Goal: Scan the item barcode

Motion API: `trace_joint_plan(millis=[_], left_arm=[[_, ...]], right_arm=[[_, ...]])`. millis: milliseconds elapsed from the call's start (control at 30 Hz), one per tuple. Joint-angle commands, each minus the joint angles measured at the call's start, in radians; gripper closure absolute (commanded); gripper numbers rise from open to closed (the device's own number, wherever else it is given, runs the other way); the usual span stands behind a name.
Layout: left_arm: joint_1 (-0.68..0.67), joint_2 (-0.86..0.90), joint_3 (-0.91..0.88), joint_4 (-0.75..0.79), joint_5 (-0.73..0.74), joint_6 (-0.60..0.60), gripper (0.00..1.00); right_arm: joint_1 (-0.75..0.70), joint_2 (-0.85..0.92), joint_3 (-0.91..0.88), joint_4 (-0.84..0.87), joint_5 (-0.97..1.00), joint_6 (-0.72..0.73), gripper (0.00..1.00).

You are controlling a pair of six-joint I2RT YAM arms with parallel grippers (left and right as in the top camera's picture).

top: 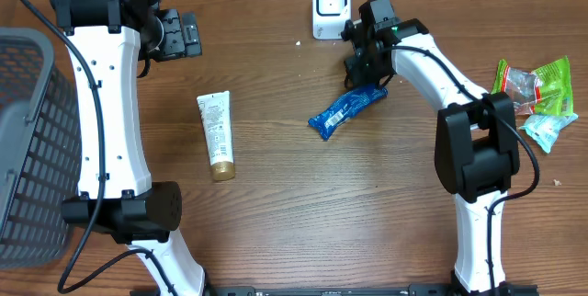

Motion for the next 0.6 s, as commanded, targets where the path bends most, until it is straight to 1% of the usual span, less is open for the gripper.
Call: trace_joint_plan(millis=[0,100,233,367,433,567], left_arm=[[-0.002,-0.005,0.020,0.003,0.005,0.012,0.00],[-0.002,-0.005,0.020,0.003,0.005,0.012,0.00],[-0.002,-0.005,0.020,0.003,0.005,0.012,0.00],[-0.002,-0.005,0.020,0.003,0.005,0.012,0.00],[-0.002,-0.005,0.020,0.003,0.005,0.012,0.00],[-0.002,-0.005,0.020,0.003,0.005,0.012,0.00]], right_arm=[[0.000,0.005,-0.008,-0.069,0.066,0.076,0.73],[-0.003,0.003,-0.008,-0.212,0.083,0.106,0.72],[-0.003,0.003,-0.008,-0.352,0.066,0.158,0.72],[0.016,0.003,-0.008,-0.486,-0.049,0.176,0.73],[0.029,0.003,-0.008,-0.554,-0.100,0.175,0.71],[0.020,0.001,0.029,-0.629,-0.175,0.151,0.70]])
